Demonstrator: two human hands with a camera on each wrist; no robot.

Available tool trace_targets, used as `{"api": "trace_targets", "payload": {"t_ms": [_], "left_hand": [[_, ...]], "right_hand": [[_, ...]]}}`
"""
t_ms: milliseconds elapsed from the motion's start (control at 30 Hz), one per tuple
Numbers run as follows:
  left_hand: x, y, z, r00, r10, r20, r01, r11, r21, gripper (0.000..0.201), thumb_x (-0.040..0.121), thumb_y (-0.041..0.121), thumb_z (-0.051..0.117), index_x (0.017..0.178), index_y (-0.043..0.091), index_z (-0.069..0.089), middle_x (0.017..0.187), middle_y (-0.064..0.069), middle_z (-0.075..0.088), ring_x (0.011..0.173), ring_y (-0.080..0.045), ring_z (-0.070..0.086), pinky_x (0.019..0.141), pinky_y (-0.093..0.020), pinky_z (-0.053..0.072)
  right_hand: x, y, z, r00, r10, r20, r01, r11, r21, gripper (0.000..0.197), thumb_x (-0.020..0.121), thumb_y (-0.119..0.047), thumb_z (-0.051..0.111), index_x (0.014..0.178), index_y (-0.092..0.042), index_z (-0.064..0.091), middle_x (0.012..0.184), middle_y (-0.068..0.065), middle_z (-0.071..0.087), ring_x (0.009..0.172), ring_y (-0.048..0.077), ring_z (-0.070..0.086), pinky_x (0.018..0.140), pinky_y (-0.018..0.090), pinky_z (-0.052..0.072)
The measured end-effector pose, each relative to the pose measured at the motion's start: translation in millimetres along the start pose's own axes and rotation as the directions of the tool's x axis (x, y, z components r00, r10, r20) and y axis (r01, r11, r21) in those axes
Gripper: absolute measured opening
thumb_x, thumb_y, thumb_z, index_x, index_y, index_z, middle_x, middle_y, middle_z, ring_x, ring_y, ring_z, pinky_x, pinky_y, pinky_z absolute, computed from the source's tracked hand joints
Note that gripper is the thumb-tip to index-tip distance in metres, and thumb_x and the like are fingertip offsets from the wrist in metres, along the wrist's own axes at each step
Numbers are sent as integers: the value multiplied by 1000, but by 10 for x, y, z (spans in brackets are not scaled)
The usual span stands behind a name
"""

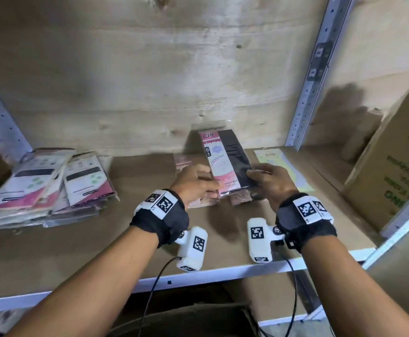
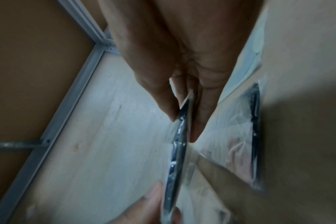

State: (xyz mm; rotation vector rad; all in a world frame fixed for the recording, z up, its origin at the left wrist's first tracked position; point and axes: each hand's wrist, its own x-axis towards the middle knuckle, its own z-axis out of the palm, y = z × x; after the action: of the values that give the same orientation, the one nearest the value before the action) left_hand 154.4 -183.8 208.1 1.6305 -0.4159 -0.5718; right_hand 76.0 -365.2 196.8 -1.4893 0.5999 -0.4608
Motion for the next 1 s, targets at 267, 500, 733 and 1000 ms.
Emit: {"api": "trace_targets", "payload": {"t_ms": [267,500,733,1000], "left_hand": [[333,2,294,999,10,-53,0,982,187,53,74,-8,79,123,-6,58,106,-17,69,79,-27,74,73,-37,63],[416,93,469,995,-51,-84,82,902,424,54,70,4,86,117,-6,62,115,-21,69,92,-33,73,86,-42,59],[431,52,546,987,-109,-119,155,849,506,48,77,8,83,118,-4,62,112,-18,72,91,-29,74,86,-40,59],[430,35,570,987,-120,-106,156,862,483,53,75,3,83,121,-9,61,123,-22,65,101,-36,70,91,-43,57]], "right_hand": [[259,116,-296,996,-84,-34,61,896,-441,33,81,-17,77,112,-11,68,100,7,73,88,24,71,82,41,60],[266,165,-410,994,-74,-75,19,826,-563,33,76,-29,83,102,-18,65,92,0,71,81,17,66,61,20,46],[286,194,-463,1000,-9,-28,-10,794,-607,30,75,-25,83,101,-14,74,103,4,74,93,17,66,81,24,49],[292,196,-477,1000,0,6,3,794,-608,37,76,-25,82,109,-12,74,107,5,74,99,19,66,88,25,50]]}}
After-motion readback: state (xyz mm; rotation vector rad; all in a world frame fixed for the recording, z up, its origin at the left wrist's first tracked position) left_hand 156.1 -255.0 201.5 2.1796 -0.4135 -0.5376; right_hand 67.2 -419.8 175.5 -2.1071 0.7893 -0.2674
